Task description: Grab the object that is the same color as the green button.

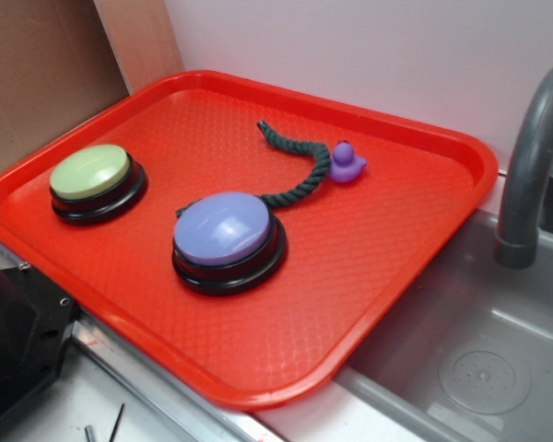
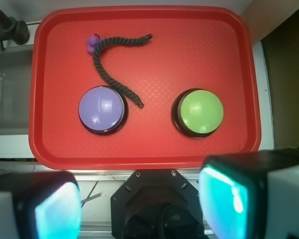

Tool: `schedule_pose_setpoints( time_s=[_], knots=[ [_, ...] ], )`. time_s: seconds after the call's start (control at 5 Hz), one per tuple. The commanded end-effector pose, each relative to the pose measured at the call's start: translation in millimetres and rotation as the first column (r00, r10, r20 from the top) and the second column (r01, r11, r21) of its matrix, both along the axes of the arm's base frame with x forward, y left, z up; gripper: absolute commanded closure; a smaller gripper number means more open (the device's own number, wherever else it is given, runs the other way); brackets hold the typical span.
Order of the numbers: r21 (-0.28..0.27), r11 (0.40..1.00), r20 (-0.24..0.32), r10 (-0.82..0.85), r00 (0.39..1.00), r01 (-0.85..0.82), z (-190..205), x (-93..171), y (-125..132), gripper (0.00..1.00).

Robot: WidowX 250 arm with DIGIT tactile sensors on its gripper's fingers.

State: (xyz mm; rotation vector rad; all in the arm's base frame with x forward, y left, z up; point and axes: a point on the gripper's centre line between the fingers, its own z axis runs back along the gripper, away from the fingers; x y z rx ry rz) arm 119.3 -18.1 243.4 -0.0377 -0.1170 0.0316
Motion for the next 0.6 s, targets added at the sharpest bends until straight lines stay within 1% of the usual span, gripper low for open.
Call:
schedule_pose_setpoints(
  time_s=[0.0, 0.2, 0.4],
  knots=[
    [0.0, 1.0, 0.0, 0.0, 1.0, 0.0, 0.0, 0.0, 0.0, 0.0],
    [-0.025, 0.997, 0.056, 0.072, 0.996, -0.071, -11.8, 10.3, -10.5, 0.0],
    [-0.034, 0.984, 0.085, 0.178, 0.98, -0.175, -35.1, 33.6, -21.6, 0.0]
  ],
)
